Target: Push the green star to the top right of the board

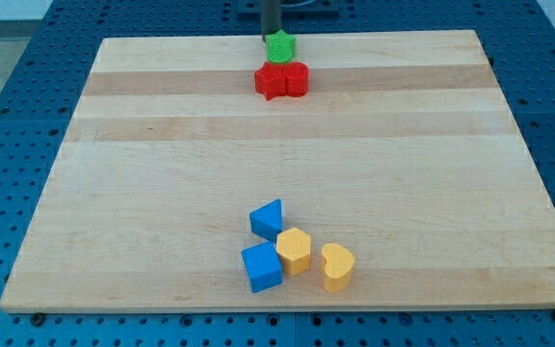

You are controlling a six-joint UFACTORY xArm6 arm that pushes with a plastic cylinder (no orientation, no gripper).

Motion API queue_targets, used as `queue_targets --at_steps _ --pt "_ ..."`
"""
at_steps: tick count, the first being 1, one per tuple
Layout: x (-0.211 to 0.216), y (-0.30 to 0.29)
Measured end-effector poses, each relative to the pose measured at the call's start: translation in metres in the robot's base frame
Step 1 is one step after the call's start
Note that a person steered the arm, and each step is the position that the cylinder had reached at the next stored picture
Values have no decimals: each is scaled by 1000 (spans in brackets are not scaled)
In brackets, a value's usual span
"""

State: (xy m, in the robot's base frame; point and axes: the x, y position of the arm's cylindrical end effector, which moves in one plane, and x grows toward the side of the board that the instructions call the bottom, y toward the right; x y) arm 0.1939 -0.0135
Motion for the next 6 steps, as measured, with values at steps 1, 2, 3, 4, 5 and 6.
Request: queue_targets --at_steps 1,2,3,4,5,6 --pt "0 28" --pt "-1 9" --pt "-1 -26" --pt "7 -32" --pt "15 -32" --pt "17 -16"
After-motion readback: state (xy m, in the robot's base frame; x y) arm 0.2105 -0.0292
